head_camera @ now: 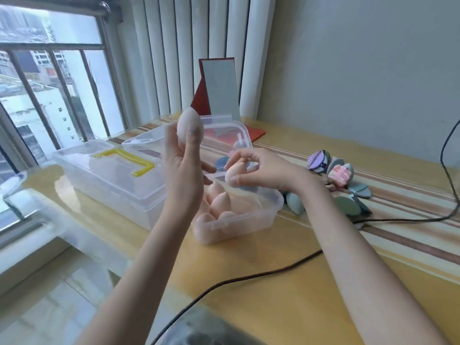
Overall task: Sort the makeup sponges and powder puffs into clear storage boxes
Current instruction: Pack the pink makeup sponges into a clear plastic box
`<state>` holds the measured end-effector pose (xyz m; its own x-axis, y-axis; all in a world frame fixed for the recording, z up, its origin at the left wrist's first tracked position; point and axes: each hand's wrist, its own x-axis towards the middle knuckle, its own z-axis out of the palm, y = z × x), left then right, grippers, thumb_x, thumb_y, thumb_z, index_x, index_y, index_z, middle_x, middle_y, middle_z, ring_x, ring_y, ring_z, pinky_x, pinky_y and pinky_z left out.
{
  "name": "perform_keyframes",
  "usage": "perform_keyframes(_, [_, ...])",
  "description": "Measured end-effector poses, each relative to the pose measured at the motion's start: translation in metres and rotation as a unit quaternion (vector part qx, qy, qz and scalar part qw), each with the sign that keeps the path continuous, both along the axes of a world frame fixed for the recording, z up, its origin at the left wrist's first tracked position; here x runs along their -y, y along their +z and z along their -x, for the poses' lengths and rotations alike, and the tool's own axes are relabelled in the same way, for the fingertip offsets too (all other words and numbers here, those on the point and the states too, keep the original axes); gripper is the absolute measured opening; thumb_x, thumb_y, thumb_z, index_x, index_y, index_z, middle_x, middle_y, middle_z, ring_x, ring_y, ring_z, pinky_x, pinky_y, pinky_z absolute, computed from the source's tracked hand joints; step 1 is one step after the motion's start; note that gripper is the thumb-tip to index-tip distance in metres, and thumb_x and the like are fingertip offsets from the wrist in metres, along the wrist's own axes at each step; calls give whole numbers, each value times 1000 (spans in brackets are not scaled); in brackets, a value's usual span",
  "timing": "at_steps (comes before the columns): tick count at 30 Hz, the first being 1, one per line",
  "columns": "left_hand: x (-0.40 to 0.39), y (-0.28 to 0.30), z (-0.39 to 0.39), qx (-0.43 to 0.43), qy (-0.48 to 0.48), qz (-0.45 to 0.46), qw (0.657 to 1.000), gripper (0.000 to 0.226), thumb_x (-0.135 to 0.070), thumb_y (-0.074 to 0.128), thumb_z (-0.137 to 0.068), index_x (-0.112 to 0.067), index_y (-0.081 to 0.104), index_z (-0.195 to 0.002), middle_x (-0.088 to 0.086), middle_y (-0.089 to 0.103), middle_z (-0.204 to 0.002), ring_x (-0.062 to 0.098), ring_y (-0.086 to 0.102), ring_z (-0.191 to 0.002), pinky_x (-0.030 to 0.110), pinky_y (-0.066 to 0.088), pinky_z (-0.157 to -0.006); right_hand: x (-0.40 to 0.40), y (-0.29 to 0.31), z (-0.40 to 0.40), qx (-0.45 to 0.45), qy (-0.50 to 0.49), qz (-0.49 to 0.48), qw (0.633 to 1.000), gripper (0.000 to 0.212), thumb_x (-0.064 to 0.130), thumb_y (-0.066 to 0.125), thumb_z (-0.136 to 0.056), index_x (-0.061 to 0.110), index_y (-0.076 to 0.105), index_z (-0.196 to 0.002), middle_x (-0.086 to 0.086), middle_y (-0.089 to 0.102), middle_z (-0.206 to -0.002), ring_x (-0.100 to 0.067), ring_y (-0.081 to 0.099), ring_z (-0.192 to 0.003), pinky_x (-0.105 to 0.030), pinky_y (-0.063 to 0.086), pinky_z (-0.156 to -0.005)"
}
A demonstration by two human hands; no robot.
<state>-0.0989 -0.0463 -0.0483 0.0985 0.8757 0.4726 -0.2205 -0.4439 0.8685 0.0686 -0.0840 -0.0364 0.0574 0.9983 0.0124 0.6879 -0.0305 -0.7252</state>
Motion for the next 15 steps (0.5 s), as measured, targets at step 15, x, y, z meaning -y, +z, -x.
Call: perform_keyframes(15, [-9, -21, -7, -181, -99, -32, 978, 36, -51, 40, -91, -29, 40, -120, 13, 43, -116, 32, 60, -100, 50, 55, -80, -10, -13, 17, 199, -8, -11, 980, 35, 10, 80, -73, 15, 55, -98, -2, 59, -102, -19, 58, -87, -21, 43, -64])
